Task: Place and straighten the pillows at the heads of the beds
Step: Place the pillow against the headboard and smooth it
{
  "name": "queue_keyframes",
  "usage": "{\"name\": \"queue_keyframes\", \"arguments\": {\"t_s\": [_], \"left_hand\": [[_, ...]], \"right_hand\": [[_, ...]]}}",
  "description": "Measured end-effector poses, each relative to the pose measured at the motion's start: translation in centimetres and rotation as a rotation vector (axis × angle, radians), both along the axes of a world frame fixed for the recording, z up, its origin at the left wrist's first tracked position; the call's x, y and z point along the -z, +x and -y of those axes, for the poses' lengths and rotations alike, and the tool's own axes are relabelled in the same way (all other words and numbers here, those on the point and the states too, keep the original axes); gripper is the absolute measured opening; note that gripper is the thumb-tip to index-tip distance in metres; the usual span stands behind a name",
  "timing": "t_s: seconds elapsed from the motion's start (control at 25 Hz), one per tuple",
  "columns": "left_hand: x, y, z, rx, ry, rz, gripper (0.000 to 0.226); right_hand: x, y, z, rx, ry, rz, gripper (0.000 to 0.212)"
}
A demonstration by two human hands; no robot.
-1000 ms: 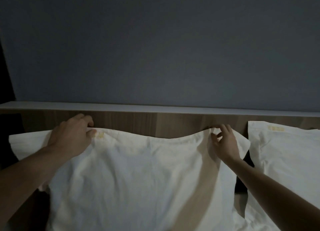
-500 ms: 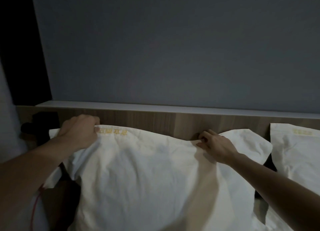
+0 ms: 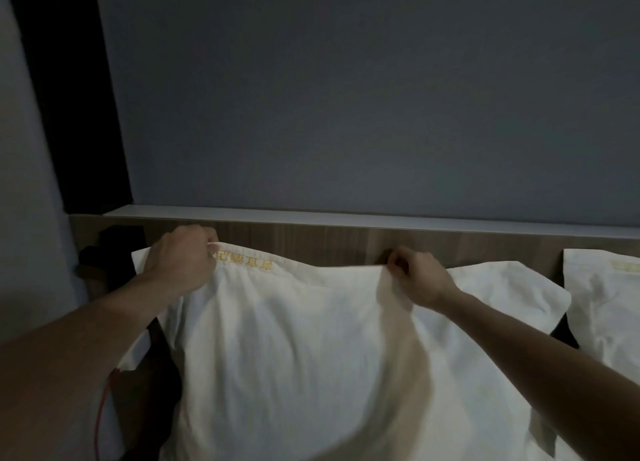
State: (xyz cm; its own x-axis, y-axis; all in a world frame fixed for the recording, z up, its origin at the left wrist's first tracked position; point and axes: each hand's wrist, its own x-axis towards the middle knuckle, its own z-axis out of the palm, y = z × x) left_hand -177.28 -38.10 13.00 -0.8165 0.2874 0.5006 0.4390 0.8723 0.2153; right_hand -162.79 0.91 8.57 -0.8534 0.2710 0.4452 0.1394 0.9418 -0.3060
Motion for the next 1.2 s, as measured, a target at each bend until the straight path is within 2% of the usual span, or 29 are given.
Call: {"name": "queue_keyframes", "arguments": {"t_s": [0.12,0.28,0.52,0.72,0.8,0.88,1.0,1.08,1.2], "left_hand": [[0.2,-0.5,-0.2,0.029,0.053,0.0,0.013],[0.4,-1.4,-0.6,0.027,0.095,0.023,0.013],[-0.2,-2.2,-1.2,-0.091,-0.061,0.04,0.023],[0.3,-1.5,-2.0,-0.098,-0.013,0.002,0.023],[0.8,-0.5,-2.0,-0.034,0.061,-0.037,0.019],[1.8,1.0,-2.3,0.088,0.099,-0.065,0.027],[4.2,3.8,-3.3,0.287,-0.043,-0.096,0.041],[6.2,5.4,-4.0,0.368,-0.115,-0.083,0.055],[9.6,7.2,-4.4,0.469,-0.18,-0.032,0.072]], "right_hand": [[-0.5,-0.6,0.5,0.047,0.03,-0.188,0.01],[1.0,-1.3,1.3,0.089,-0.058,-0.269,0.014],[2.2,-2.3,1.6,0.11,-0.182,-0.343,0.015],[3.3,-2.6,2.2,0.159,-0.256,-0.415,0.016],[3.7,-2.1,2.4,0.13,-0.29,-0.443,0.014],[4.3,-1.0,2.5,0.09,-0.302,-0.474,0.011],[6.2,2.4,2.0,0.067,-0.201,-0.508,0.006],[8.0,5.5,0.6,0.098,-0.124,-0.496,0.026],[11.6,11.1,-2.2,0.322,-0.153,-0.489,0.05]]}}
